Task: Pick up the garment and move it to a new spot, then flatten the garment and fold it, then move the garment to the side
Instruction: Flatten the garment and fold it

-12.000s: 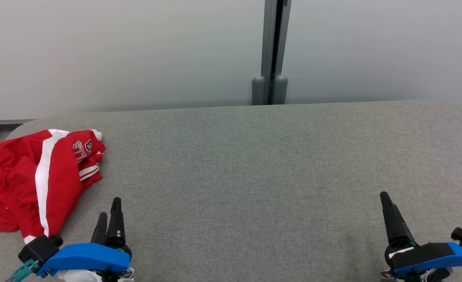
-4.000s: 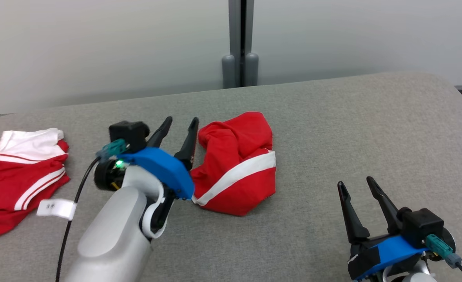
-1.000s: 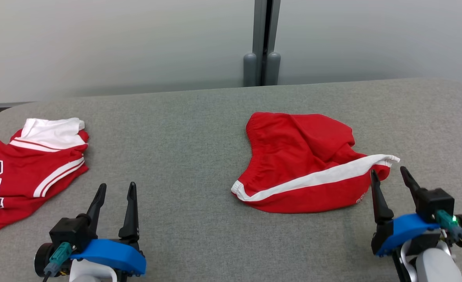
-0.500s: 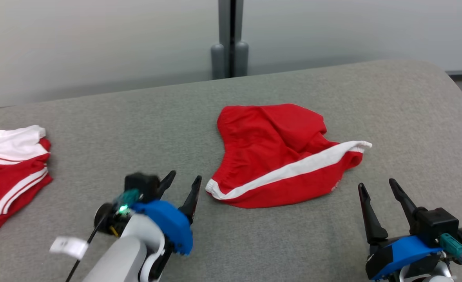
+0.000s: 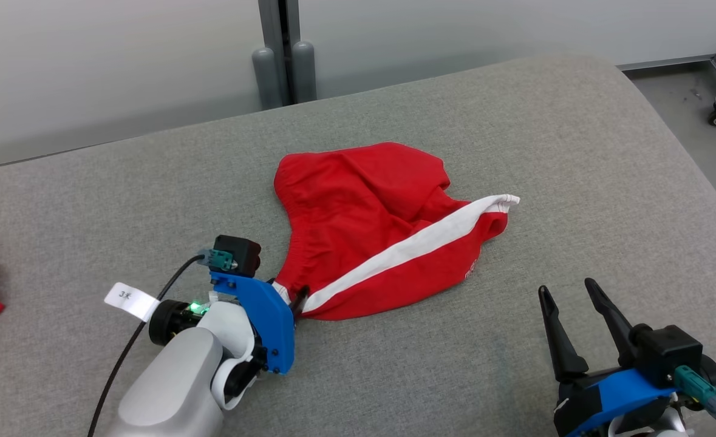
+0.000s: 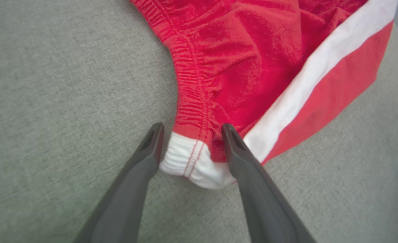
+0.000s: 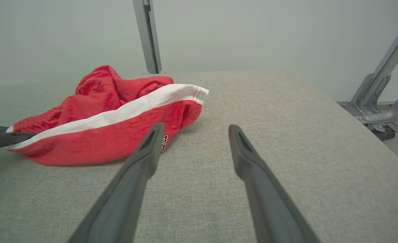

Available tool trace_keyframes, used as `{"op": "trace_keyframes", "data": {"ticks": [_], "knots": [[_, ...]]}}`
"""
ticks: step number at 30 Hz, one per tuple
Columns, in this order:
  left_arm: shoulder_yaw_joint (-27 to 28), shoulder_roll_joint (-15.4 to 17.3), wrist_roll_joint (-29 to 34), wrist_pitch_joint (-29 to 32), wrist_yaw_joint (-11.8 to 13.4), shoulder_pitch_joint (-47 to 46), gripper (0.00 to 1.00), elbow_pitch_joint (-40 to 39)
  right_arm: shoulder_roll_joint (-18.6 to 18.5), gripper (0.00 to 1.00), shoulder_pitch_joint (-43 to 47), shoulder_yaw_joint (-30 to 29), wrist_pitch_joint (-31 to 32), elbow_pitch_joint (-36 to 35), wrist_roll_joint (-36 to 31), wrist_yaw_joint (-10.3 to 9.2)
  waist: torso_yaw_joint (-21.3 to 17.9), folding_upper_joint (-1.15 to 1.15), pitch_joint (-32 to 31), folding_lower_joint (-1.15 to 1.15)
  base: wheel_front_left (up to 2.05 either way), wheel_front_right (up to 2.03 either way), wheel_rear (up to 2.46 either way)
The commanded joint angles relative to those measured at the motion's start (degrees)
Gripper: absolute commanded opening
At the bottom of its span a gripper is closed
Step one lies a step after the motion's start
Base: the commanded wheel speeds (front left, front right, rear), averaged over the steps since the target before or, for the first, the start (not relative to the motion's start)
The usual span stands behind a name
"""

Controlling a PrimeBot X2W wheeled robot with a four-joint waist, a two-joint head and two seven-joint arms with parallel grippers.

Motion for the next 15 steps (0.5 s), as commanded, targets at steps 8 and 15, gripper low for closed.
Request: {"op": "trace_keyframes", "data": {"ticks": [8,15], "knots": [[7.44,-0.82,-3.42,-11.92,6.25,3.50,0.00,-0.61,-0.05,1.00,0.44,-0.94,-0.72,-0.70,0.63,0.01,1.42,0.00,-0.14,0.00,0.00,0.00,0.00],[11.54,-1.79,-5.06,-20.82,10.88,9.68,0.00,-2.54,-0.04,1.00,0.27,-1.59,-0.16,-1.25,0.23,0.01,4.91,0.00,-0.57,0.00,0.00,0.00,0.00]]}}
